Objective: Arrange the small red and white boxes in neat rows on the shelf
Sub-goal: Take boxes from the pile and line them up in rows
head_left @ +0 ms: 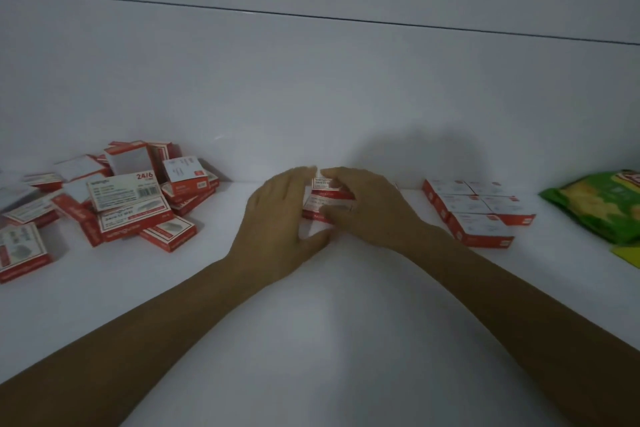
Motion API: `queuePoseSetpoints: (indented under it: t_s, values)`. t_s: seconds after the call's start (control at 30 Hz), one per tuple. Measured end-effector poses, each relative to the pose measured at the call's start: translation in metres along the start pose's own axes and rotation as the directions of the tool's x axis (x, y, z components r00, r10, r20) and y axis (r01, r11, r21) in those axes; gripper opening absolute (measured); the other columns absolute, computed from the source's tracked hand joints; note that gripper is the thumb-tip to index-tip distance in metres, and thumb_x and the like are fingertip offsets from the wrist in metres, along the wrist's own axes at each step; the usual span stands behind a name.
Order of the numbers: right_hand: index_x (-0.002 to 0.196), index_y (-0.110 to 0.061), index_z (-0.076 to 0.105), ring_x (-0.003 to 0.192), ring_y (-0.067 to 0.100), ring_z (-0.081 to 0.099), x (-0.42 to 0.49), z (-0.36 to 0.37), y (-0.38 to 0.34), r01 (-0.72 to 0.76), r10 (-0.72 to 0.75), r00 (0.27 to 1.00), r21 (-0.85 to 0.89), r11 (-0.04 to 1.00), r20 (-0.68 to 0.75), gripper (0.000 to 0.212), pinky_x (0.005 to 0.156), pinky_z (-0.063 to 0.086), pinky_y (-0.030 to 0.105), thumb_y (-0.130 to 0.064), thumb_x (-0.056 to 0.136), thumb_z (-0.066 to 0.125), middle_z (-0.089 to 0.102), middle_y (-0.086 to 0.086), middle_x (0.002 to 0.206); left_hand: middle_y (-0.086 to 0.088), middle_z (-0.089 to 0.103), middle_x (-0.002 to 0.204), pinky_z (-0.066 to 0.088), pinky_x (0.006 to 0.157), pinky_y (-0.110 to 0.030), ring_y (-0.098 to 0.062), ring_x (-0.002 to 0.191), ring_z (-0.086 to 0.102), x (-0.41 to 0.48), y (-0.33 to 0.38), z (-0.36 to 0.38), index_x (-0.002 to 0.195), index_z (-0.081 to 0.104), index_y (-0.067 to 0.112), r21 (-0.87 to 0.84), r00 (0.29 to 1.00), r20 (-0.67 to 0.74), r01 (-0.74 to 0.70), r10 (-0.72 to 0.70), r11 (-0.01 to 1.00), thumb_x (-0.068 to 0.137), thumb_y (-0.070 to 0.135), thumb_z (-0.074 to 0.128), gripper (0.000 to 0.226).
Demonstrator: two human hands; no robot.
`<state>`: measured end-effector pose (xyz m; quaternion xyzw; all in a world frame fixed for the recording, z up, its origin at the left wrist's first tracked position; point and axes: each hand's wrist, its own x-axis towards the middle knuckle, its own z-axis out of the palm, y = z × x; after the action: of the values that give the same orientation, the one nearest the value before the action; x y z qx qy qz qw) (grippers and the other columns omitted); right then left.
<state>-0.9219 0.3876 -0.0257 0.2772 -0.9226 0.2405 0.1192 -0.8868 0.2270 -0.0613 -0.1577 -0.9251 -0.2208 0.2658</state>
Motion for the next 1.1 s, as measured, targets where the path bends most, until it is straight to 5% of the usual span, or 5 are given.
queuePoseSetpoints:
  t_s: [0.17, 0.37, 0.67, 0.83, 1.1]
  values:
    - [0.118, -0.019, 0.056, 0.107, 0.017, 0.054, -0.032, -0.017, 0.027, -0.063, 0.055, 0.995, -0.103, 0.993, -0.084, 0.035, 0.096, 0.039, 0.034, -0.025, 0.084, 0.061, 0.061, -0.002, 0.116, 0.005, 0.060, 0.120, 0.042, 0.096, -0.039, -0.019, 0.112, 0.054, -0.001, 0.000, 0.001, 0.114, 0.058, 0.026, 0.030, 0.958, 0.232, -0.178, 0.166, 0.984, 0.082, 0.051, 0.039, 0.045]
    - [0.123, -0.024, 0.051, 0.114, 0.014, 0.047, -0.050, -0.014, 0.040, -0.138, 0.133, 0.990, -0.096, 0.986, -0.055, 0.037, 0.096, 0.031, 0.024, -0.027, 0.086, 0.058, 0.055, -0.005, 0.123, 0.002, 0.051, 0.135, 0.036, 0.100, -0.030, -0.018, 0.123, 0.044, 0.000, 0.001, 0.001, 0.132, 0.048, 0.022, 0.015, 0.943, 0.278, -0.195, 0.183, 0.981, 0.085, 0.061, 0.030, 0.064]
    - [0.119, -0.018, 0.055, 0.114, 0.014, 0.048, -0.046, -0.015, 0.048, -0.168, 0.160, 0.984, -0.118, 0.979, -0.076, 0.033, 0.097, 0.035, 0.027, -0.028, 0.088, 0.056, 0.054, -0.002, 0.124, 0.011, 0.000, 0.156, 0.005, 0.111, -0.018, -0.003, 0.141, 0.003, 0.002, 0.010, 0.005, 0.147, 0.017, 0.028, 0.000, 0.896, 0.438, -0.077, 0.070, 0.997, 0.072, 0.078, 0.010, 0.091]
    - [0.119, -0.017, 0.055, 0.113, 0.016, 0.049, -0.047, -0.018, 0.047, -0.182, 0.170, 0.981, -0.126, 0.975, -0.098, 0.034, 0.097, 0.038, 0.031, -0.028, 0.088, 0.056, 0.055, -0.001, 0.122, 0.002, 0.040, 0.144, 0.033, 0.107, -0.035, -0.017, 0.130, 0.038, 0.001, 0.008, 0.005, 0.135, 0.044, 0.023, 0.056, 0.952, 0.266, -0.169, 0.149, 0.984, 0.082, 0.066, 0.034, 0.070]
    - [0.122, -0.019, 0.054, 0.113, 0.015, 0.049, -0.046, -0.018, 0.046, -0.145, 0.136, 0.989, -0.197, 0.970, -0.059, 0.035, 0.095, 0.037, 0.029, -0.032, 0.090, 0.051, 0.054, -0.003, 0.124, 0.008, 0.046, 0.140, 0.024, 0.104, -0.016, -0.008, 0.127, 0.039, 0.001, 0.008, 0.003, 0.135, 0.044, 0.023, 0.010, 0.945, 0.281, -0.177, 0.167, 0.984, 0.084, 0.064, 0.033, 0.067]
